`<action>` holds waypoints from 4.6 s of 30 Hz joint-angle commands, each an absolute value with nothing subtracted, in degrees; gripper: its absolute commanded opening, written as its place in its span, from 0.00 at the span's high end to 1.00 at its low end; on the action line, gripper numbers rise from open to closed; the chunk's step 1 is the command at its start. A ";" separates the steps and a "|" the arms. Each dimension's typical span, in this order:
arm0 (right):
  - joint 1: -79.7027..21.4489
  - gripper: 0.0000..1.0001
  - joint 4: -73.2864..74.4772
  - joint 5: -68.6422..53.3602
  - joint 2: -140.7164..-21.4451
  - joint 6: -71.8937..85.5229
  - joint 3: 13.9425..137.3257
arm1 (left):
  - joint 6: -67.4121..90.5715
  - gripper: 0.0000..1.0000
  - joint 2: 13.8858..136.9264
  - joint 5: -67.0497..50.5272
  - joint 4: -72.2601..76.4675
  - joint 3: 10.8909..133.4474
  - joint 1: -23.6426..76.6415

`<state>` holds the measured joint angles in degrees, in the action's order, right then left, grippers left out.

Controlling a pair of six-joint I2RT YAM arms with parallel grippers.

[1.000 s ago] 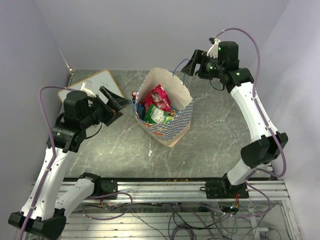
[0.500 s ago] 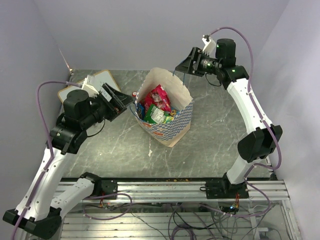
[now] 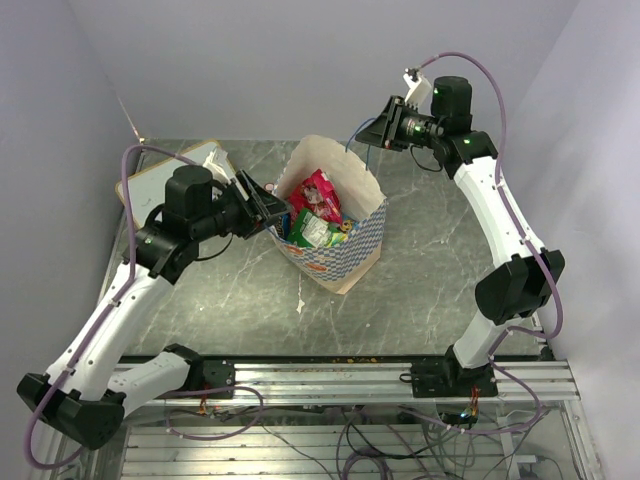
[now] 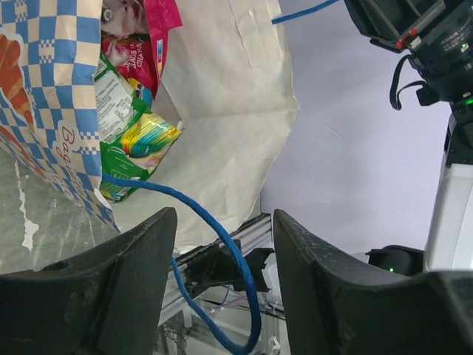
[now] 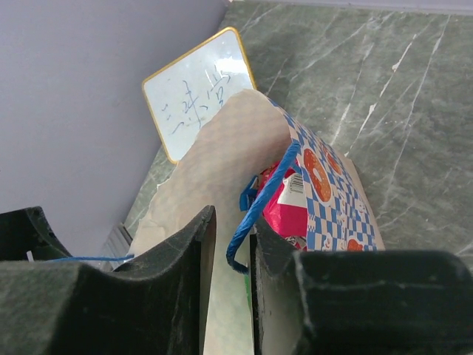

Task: Take the snacks out of the paper bag
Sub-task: Adjust the paper bag at the center of the board, then take out the snack from the paper bag.

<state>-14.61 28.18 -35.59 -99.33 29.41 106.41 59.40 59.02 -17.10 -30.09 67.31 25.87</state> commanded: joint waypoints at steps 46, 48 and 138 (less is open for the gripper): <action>-40.16 1.00 29.91 -41.35 -81.41 21.92 76.78 | 51.88 0.93 68.21 -39.15 -22.19 83.90 2.93; -40.25 1.00 29.77 -44.30 -80.35 20.98 74.42 | 51.04 0.93 67.80 -41.22 -23.21 82.17 2.90; -51.04 0.53 16.70 -26.79 -94.29 -69.70 69.16 | 39.45 0.93 68.84 -34.77 -29.31 87.56 14.76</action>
